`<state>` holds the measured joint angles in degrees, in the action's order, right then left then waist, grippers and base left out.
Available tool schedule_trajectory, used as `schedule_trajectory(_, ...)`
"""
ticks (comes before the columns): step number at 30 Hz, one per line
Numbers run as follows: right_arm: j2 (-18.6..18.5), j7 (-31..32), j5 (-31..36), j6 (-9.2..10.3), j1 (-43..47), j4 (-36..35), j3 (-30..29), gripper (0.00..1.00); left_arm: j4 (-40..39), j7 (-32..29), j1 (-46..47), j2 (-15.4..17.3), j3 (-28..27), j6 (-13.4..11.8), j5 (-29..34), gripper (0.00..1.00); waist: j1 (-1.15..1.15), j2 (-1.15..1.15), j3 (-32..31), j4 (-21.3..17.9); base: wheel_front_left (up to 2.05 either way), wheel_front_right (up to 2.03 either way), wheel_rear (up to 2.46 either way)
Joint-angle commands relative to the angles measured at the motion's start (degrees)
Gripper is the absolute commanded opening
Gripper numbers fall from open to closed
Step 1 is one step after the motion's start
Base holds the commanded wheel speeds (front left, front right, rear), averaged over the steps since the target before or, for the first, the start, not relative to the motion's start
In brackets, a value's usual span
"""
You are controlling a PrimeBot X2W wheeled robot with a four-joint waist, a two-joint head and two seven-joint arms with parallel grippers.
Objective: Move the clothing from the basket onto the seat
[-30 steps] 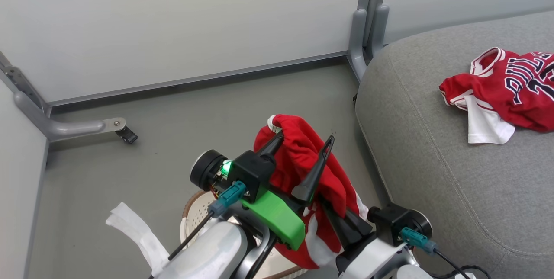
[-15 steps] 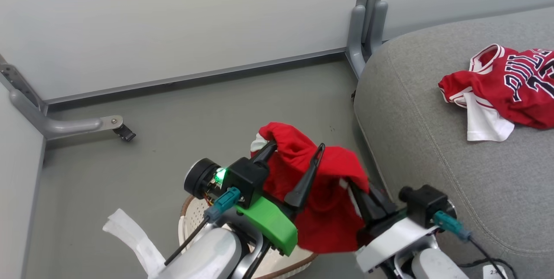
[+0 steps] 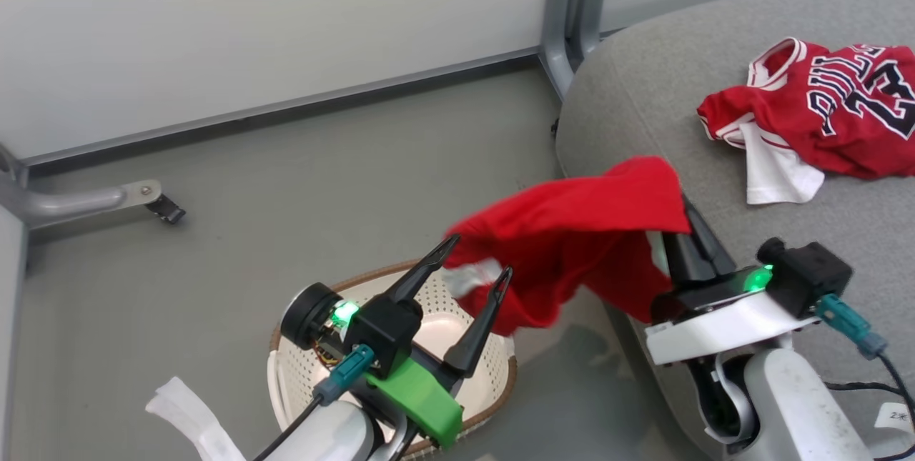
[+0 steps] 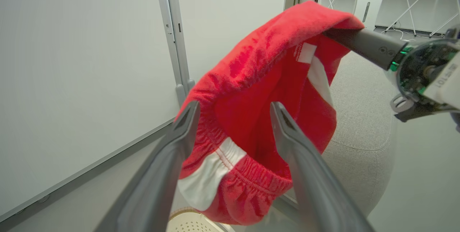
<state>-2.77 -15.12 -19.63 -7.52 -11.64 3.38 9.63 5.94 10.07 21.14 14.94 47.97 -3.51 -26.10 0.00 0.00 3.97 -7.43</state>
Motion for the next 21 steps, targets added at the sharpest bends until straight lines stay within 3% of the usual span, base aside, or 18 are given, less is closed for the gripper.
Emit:
schedule_trajectory(1, -0.2, 0.0, 0.2, 0.06, -0.6, -1.1, -0.9, 0.00, -0.1, 0.3, -0.7, 0.8, -0.2, 0.2, 0.5, 1.00, 0.00, 0.00, 1.9, -2.1, 0.00, 0.00, 0.00)
schedule_trajectory(10, -0.2, 0.0, -0.8, 0.06, 3.2, -7.5, -5.9, 0.00, -0.5, 1.1, 0.4, 3.4, -0.3, 0.2, 1.6, 1.00, 0.00, 0.00, 6.0, -9.6, 0.00, 0.00, 0.00)
schedule_trajectory(21, -0.2, 0.0, -3.5, 0.06, 5.1, -11.3, -6.0, 0.00, -1.9, -0.8, 3.4, 5.7, 0.6, 1.3, 3.4, 1.00, 0.00, 0.00, 11.3, -21.2, 0.00, 0.00, 0.00)
